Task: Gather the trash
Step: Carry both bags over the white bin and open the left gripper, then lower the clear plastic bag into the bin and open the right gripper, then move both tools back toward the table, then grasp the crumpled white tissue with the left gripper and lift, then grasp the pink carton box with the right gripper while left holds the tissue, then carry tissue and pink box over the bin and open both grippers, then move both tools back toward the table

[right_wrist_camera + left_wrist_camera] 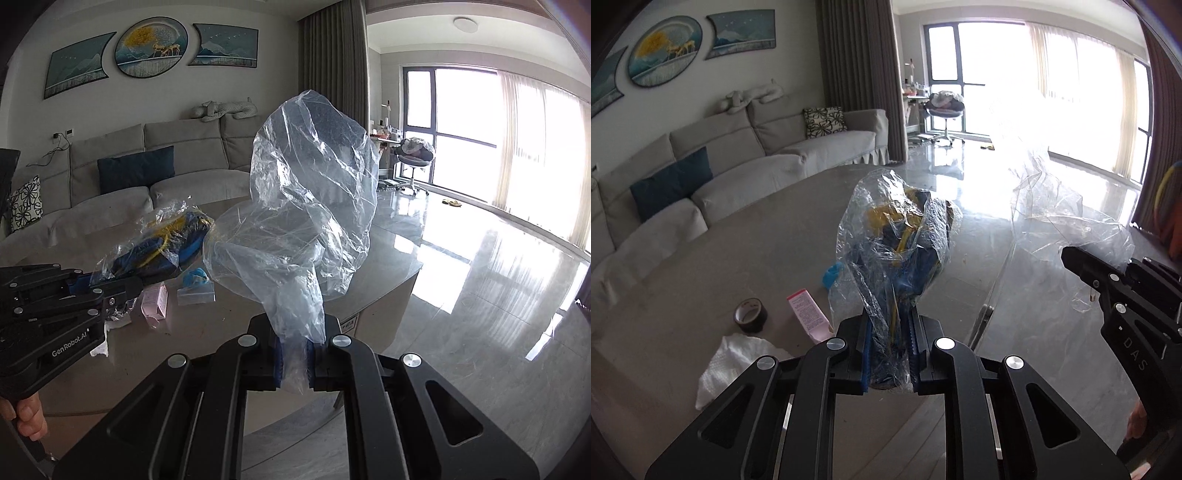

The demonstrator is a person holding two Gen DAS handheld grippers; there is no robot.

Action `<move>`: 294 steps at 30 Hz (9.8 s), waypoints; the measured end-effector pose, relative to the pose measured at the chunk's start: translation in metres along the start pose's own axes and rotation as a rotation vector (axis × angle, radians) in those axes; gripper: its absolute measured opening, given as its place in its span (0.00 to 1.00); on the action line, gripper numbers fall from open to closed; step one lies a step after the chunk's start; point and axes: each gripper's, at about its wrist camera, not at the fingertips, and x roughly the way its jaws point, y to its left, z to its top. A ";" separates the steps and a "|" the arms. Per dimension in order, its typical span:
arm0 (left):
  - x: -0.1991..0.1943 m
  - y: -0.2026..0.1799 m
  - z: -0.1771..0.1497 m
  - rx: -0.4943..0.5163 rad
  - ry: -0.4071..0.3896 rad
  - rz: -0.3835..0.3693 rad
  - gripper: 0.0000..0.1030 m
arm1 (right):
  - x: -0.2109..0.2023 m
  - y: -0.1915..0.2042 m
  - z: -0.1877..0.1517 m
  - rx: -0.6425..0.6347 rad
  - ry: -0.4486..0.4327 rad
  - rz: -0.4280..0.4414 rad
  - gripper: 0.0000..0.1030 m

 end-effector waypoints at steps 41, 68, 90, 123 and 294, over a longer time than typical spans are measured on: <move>-0.039 -0.123 -0.218 0.124 0.435 -0.197 0.51 | -0.135 -0.010 -0.170 0.197 0.187 -0.065 0.11; -0.063 -0.069 -0.190 0.029 0.311 0.005 0.95 | -0.123 0.007 -0.202 0.250 0.342 -0.028 0.14; -0.071 -0.041 -0.175 -0.055 0.256 0.005 0.95 | -0.149 0.052 -0.211 0.108 0.294 -0.066 0.88; -0.034 0.112 -0.091 -0.119 0.110 0.178 0.95 | -0.049 0.108 -0.069 -0.098 0.071 0.040 0.95; -0.032 -0.012 -0.145 0.400 0.217 -0.092 0.95 | -0.074 0.054 -0.125 0.042 0.450 -0.115 0.95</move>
